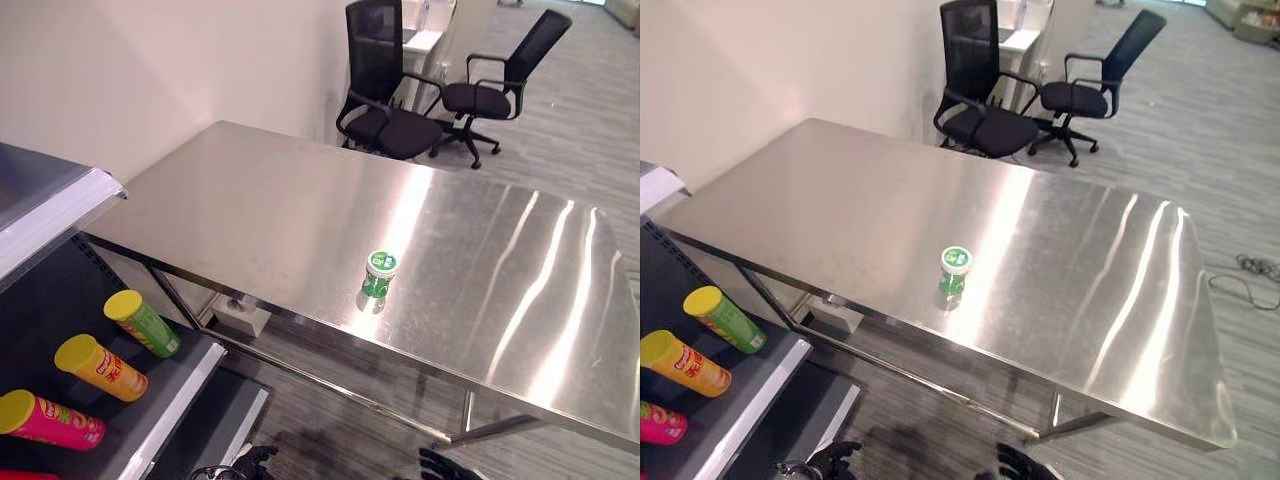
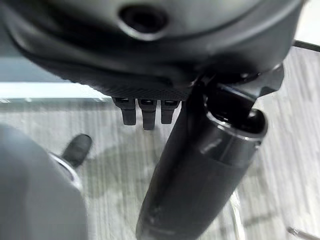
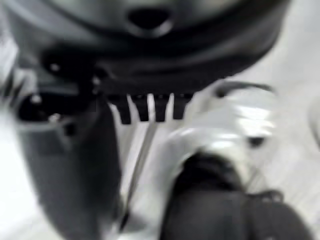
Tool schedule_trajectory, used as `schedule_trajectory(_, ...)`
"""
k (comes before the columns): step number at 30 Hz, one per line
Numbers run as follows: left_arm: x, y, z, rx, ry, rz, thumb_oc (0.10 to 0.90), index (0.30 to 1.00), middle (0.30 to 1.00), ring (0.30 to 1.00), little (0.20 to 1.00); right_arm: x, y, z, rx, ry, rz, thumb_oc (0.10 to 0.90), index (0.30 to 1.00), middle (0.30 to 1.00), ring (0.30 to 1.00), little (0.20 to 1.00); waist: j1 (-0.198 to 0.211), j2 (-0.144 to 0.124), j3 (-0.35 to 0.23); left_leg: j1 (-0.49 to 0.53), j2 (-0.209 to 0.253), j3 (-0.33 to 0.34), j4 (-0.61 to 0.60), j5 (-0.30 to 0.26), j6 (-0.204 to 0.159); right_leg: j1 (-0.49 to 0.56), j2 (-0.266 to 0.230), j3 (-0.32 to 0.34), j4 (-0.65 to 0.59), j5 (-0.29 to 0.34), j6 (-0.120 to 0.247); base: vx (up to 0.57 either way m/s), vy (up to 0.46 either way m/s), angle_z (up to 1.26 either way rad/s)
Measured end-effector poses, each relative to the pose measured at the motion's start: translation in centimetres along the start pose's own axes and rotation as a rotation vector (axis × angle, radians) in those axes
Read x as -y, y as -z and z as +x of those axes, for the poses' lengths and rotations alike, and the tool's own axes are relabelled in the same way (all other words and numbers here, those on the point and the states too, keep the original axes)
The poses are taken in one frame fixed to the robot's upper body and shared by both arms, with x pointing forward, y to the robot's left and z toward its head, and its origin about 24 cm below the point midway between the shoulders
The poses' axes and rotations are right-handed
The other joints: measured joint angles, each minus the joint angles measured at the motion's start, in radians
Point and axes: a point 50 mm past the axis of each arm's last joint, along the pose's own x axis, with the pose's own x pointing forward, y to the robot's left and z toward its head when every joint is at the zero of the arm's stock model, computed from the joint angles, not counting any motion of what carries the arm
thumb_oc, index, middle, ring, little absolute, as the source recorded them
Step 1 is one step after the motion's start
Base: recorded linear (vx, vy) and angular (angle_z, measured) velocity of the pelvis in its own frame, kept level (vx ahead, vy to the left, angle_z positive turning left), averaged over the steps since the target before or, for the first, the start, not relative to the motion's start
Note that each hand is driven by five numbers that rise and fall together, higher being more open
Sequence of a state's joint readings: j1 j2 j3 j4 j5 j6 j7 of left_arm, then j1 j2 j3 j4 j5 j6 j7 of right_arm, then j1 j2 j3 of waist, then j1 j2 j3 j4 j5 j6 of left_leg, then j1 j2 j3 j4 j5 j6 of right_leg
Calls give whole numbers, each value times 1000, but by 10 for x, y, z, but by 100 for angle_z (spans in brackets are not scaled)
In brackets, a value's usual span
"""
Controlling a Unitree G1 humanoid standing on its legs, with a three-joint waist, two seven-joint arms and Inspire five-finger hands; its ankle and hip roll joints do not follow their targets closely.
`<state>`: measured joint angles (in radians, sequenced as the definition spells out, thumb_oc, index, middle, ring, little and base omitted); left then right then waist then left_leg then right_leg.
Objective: Put the goods on the table back onto the shelves and tidy them up.
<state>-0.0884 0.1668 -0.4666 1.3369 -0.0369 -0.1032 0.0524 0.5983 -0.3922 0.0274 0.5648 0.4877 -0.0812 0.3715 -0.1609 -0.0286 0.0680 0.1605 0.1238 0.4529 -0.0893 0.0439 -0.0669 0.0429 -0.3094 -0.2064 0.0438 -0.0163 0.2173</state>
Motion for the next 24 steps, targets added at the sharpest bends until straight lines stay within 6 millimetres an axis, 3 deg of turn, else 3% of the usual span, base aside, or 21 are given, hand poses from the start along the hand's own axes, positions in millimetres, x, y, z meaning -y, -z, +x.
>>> schedule_trajectory(5,-4,-4,1,11,-9,5,800,900,900,900,900,14,-3,1,18,60,86,800,900,900,900,900,-30,5,-6,12,2,21,0,-1,1,-3,10,24,-10,3,-2,11,22,-13)
schedule_trajectory(9,-3,2,0,-5,-8,-19,800,900,900,900,900,50,-18,-17,141,231,203,800,900,900,900,900,-73,4,-9,20,3,35,0,-10,-11,-2,13,39,-13,7,0,38,14,-13)
schedule_trajectory(12,-4,16,-2,-60,-2,-54,800,900,900,900,900,104,-36,-57,254,504,272,800,900,900,900,900,-118,-9,-19,31,0,57,0,-26,-24,-23,16,73,-12,11,5,24,8,-26)
schedule_trajectory(15,-6,26,-4,-101,-16,-79,800,900,900,900,900,150,-69,-120,524,851,324,800,900,900,900,900,-180,-9,-32,27,6,77,-1,-27,-23,-38,24,97,-14,16,3,50,6,-25)
schedule_trajectory(17,-1,27,-5,-102,-6,-90,800,900,900,900,900,153,-94,-144,653,950,265,800,900,900,900,900,-212,-4,-50,23,18,86,-2,-34,-25,-43,31,104,-16,17,0,44,1,-19)
schedule_trajectory(20,4,23,-4,-90,7,-91,800,900,900,900,900,150,-110,-145,687,997,210,800,900,900,900,900,-219,-1,-59,22,14,85,-1,-36,-29,-42,25,105,-21,21,2,10,-2,-2)
schedule_trajectory(24,12,28,-5,-99,18,-120,800,900,900,900,900,136,-140,-149,794,979,107,800,900,900,900,900,-218,24,-84,17,15,77,-2,-36,-33,-35,24,99,-33,27,3,20,-10,5)
